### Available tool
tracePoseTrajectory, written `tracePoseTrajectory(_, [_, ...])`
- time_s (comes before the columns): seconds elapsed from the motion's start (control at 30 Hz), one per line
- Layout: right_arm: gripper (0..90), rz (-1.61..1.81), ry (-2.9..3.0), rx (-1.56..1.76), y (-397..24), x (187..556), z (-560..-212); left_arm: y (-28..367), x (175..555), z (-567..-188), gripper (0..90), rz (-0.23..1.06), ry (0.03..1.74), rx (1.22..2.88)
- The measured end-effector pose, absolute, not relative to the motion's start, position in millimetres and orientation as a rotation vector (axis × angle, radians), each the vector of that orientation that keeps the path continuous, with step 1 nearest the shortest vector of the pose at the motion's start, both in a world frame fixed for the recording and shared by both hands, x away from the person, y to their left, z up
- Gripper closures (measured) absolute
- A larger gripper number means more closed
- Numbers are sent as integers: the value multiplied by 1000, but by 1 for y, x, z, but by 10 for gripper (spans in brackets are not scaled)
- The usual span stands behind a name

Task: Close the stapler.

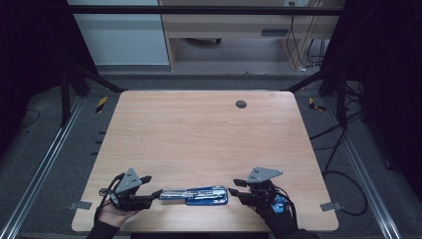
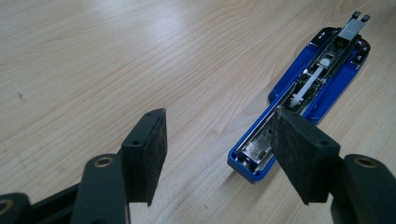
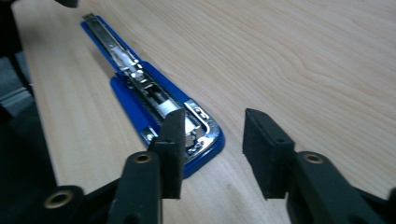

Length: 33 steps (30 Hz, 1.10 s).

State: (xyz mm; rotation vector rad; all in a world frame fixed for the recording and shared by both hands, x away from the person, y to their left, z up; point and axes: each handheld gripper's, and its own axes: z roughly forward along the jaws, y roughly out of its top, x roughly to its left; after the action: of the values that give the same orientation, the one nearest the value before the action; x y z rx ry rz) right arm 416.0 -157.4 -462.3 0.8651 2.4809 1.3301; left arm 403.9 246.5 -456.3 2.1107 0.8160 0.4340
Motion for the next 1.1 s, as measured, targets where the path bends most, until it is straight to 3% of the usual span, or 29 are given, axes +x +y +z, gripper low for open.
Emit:
tracePoseTrajectory(0.47, [900,1392,2598,822,-156,410,-464,243,401,-457,350,406,792,2125])
tracePoseTrajectory(1.1, [900,1347,2674,774,-139,409,-473,232,403,-466,349,331,698,2259])
